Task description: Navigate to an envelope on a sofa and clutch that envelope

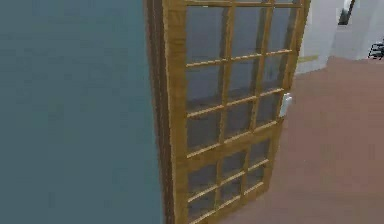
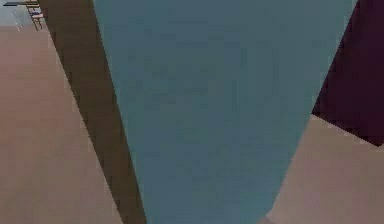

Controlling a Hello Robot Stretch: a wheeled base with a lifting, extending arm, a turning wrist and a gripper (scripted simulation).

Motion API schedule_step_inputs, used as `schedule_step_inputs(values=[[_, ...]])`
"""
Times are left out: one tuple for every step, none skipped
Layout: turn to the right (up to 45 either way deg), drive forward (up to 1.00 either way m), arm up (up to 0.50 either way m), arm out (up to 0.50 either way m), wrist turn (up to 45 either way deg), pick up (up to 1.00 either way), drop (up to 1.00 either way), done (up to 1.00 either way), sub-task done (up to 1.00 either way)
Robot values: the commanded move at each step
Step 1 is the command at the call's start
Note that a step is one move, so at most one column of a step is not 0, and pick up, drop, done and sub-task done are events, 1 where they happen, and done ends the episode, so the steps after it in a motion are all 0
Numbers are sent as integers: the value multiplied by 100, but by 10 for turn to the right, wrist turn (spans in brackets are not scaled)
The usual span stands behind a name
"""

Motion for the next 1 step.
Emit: schedule_step_inputs(values=[[0, 50, 0, 0, 0, 0, 0, 0, 0]])
